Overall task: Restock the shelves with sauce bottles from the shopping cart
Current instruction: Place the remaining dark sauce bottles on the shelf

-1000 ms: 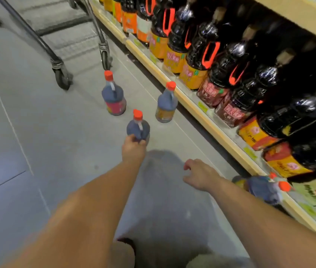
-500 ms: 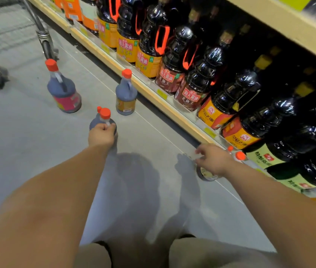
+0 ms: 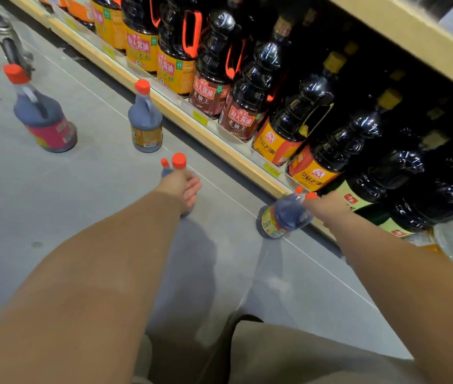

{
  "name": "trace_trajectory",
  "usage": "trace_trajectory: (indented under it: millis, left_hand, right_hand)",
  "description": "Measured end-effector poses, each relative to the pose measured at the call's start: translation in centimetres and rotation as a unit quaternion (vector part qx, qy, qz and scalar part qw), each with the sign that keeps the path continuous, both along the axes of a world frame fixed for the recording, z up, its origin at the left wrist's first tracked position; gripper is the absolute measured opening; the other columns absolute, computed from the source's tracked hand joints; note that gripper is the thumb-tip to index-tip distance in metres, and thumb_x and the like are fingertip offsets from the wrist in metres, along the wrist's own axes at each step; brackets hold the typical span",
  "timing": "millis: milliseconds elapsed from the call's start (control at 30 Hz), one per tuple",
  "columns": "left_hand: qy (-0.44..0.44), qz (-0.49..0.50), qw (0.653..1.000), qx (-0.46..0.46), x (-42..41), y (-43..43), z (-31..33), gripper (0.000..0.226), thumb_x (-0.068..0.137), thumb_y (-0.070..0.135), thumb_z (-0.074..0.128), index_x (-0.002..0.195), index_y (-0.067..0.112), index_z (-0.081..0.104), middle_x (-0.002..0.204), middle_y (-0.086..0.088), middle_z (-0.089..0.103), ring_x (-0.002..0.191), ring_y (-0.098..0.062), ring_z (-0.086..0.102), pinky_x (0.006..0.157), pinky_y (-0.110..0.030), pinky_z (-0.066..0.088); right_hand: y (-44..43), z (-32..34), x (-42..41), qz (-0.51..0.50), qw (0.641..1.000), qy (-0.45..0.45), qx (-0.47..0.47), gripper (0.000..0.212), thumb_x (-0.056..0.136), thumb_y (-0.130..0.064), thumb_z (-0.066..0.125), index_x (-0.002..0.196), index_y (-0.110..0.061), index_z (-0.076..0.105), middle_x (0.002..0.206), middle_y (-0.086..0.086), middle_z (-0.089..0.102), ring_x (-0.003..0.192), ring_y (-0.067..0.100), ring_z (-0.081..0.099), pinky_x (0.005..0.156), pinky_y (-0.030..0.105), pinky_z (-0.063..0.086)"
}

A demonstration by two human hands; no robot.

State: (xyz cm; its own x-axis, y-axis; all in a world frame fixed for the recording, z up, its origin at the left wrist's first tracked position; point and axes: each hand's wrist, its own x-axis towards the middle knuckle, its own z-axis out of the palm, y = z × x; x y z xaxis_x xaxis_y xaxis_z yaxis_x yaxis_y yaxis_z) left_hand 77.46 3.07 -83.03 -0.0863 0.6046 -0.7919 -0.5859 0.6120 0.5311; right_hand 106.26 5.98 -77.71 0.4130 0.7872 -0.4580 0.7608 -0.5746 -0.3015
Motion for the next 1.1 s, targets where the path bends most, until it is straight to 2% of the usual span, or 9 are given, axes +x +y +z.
trace_trajectory:
  millis: [133,267,367,467,633,767,933,1000,1100]
  left_hand:
    - [-0.035,-0.054,0.998,-0.014,0.3,0.0,0.0,0.033,0.095,0.021,0.048,0.127,0.025,0.048,0.108,0.004,0.069,0.088,-0.010,0.065,0.093,-0.031,0.044]
    - [-0.031,-0.086,0.996,-0.017,-0.1,-0.3,0.2,0.022,0.098,0.022,0.044,0.118,0.022,0.053,0.116,0.006,0.064,0.113,-0.010,0.058,0.097,-0.028,0.038]
    - [-0.013,-0.104,0.994,-0.013,-0.1,-0.2,0.2,0.013,0.097,0.020,0.044,0.103,0.020,0.056,0.099,0.005,0.064,0.096,-0.011,0.060,0.086,-0.028,0.042]
    - [0.042,-0.139,0.989,-0.021,-0.3,-0.1,-0.1,0.013,0.091,0.011,0.044,0.095,0.020,0.052,0.078,0.004,0.053,0.066,-0.007,0.048,0.049,-0.019,0.038]
    - [0.021,-0.115,0.993,-0.004,-0.7,-1.2,-0.1,0.024,0.094,0.004,0.042,0.078,0.021,0.049,0.074,0.002,0.044,0.063,-0.006,0.041,0.058,-0.019,0.031]
    - [0.112,-0.067,0.991,0.002,-2.1,-2.2,0.9,0.008,0.095,0.017,0.051,0.099,0.024,0.053,0.076,0.003,0.050,0.066,-0.004,0.046,0.060,-0.019,0.033]
    - [0.245,-0.075,0.966,-0.025,-4.0,-3.6,2.5,0.036,0.092,0.031,0.059,0.120,0.009,0.055,0.104,-0.009,0.055,0.093,-0.026,0.051,0.082,-0.030,0.041]
    - [0.303,-0.110,0.945,-0.054,-5.2,-3.4,3.6,0.044,0.089,0.040,0.060,0.113,0.004,0.059,0.108,-0.015,0.059,0.100,-0.032,0.054,0.081,-0.031,0.042]
    - [0.347,-0.143,0.925,-0.059,-6.8,-3.2,6.6,0.027,0.084,0.035,0.066,0.077,0.011,0.055,0.078,-0.009,0.055,0.070,-0.021,0.051,0.057,-0.028,0.038]
  right_hand:
    - [-0.4,-1.6,0.0,-0.053,0.993,0.090,-0.046,0.045,0.087,-0.029,0.061,0.124,-0.007,0.046,0.119,0.015,0.053,0.111,0.031,0.054,0.087,0.039,0.047]
    - [-0.6,-1.9,0.7,-0.096,0.981,0.131,-0.106,0.042,0.084,-0.023,0.066,0.120,-0.010,0.046,0.092,0.009,0.051,0.080,0.020,0.051,0.065,0.032,0.048]
    - [-0.8,-2.2,0.4,-0.090,0.976,0.151,-0.131,0.039,0.085,-0.021,0.065,0.116,-0.014,0.042,0.099,0.008,0.047,0.087,0.021,0.046,0.070,0.034,0.042]
    - [-0.4,-2.7,-0.9,-0.077,0.973,0.196,-0.089,0.028,0.086,-0.017,0.063,0.109,-0.014,0.046,0.115,0.008,0.049,0.104,0.023,0.046,0.080,0.034,0.039]
    - [0.1,-2.8,-3.4,-0.020,0.963,0.266,-0.023,0.012,0.083,-0.023,0.065,0.078,-0.015,0.058,0.089,0.006,0.062,0.084,0.019,0.055,0.075,0.031,0.043]
    - [0.4,-1.8,-6.2,-0.046,0.940,0.334,0.048,0.019,0.083,-0.020,0.063,0.067,-0.015,0.053,0.064,-0.001,0.052,0.062,0.015,0.047,0.057,0.023,0.036]
    - [1.0,0.4,-12.0,-0.003,0.928,0.366,0.072,0.018,0.080,-0.024,0.069,0.093,-0.013,0.064,0.081,-0.002,0.064,0.073,0.013,0.059,0.056,0.024,0.040]
    - [1.5,0.8,-13.7,0.007,0.930,0.362,0.065,0.018,0.079,-0.027,0.070,0.089,-0.015,0.062,0.089,0.002,0.064,0.082,0.019,0.060,0.063,0.027,0.042]
    - [2.0,2.3,-15.8,-0.002,0.931,0.362,0.048,0.024,0.081,-0.026,0.068,0.096,-0.009,0.062,0.101,0.006,0.063,0.096,0.024,0.058,0.075,0.034,0.046]
